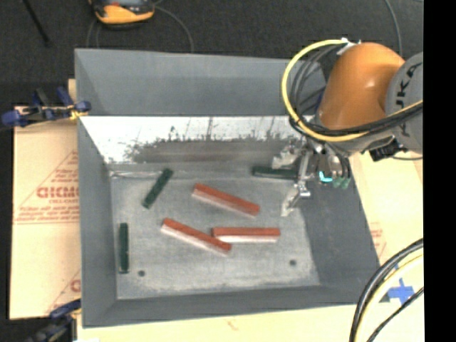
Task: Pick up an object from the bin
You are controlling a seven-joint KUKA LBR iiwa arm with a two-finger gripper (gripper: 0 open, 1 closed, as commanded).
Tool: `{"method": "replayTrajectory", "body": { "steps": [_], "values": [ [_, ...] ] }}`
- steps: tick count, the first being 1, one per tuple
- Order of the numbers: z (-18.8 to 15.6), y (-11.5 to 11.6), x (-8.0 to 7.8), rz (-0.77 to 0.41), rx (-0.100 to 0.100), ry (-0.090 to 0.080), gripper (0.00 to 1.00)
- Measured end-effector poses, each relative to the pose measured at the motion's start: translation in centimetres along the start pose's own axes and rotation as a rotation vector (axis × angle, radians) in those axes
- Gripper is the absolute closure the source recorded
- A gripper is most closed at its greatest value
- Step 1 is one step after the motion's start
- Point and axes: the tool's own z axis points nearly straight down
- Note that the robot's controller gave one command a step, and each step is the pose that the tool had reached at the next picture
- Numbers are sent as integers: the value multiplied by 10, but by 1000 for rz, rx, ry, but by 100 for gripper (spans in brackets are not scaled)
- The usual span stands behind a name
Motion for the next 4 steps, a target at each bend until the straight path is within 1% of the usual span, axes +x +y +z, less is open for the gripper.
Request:
{"method": "replayTrajectory", "body": {
  "steps": [1, 2, 3, 4],
  "values": [
    [-4, 0, -2, -1, 1, -8, 0],
    [38, 9, 13, 12, 0, -15, 0],
    [82, 29, 18, 166, -3, -6, 0],
    [118, 27, 50, -66, -7, -7, 100]
  ]
}}
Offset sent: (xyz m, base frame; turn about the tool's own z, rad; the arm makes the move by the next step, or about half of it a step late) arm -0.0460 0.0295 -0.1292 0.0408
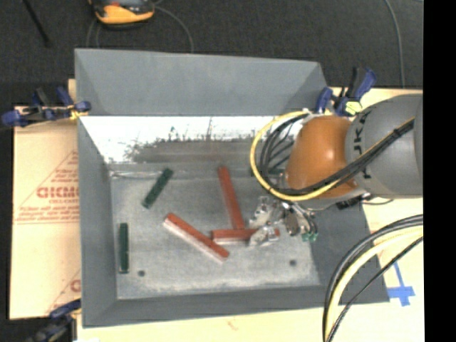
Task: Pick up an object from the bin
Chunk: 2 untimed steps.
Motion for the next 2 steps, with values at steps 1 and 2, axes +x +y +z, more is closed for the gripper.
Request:
{"method": "replayTrajectory", "body": {
  "steps": [1, 2],
  "values": [
    [0, 0, 0, 0, 0, 0, 100],
    [-11, -4, -10, 143, 2, 18, 100]
  ]
}}
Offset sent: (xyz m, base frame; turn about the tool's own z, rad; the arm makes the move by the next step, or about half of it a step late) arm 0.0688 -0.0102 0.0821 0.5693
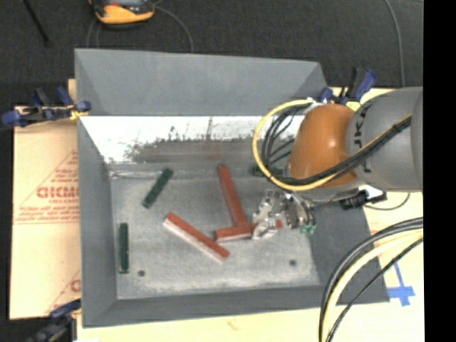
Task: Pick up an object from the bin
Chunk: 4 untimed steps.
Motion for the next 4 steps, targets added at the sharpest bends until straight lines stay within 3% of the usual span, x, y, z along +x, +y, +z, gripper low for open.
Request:
{"method": "replayTrajectory", "body": {
  "steps": [1, 2, 3, 4],
  "values": [
    [13, 11, -35, 4, 4, -18, 0],
    [8, 11, -35, 3, 4, -13, 100],
    [11, 11, -35, 3, 5, -21, 0],
    [8, 12, -35, 1, 4, -13, 100]
  ]
}}
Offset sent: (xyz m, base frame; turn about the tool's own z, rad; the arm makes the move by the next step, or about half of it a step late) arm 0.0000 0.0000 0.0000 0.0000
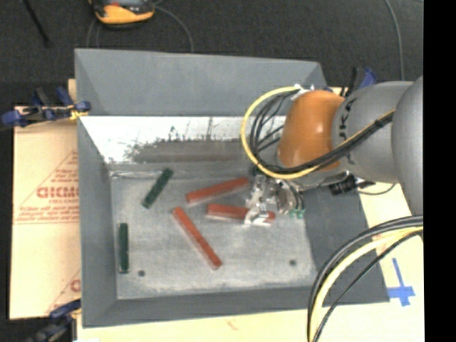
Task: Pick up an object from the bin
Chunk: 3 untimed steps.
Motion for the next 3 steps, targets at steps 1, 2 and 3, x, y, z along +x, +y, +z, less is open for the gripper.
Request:
{"method": "replayTrajectory", "body": {
  "steps": [1, 2, 3],
  "values": [
    [3, 0, 0, 0, 1, -9, 0],
    [0, 0, 0, -1, 0, 0, 100],
    [3, 0, 0, -1, 1, -8, 0]
  ]
}}
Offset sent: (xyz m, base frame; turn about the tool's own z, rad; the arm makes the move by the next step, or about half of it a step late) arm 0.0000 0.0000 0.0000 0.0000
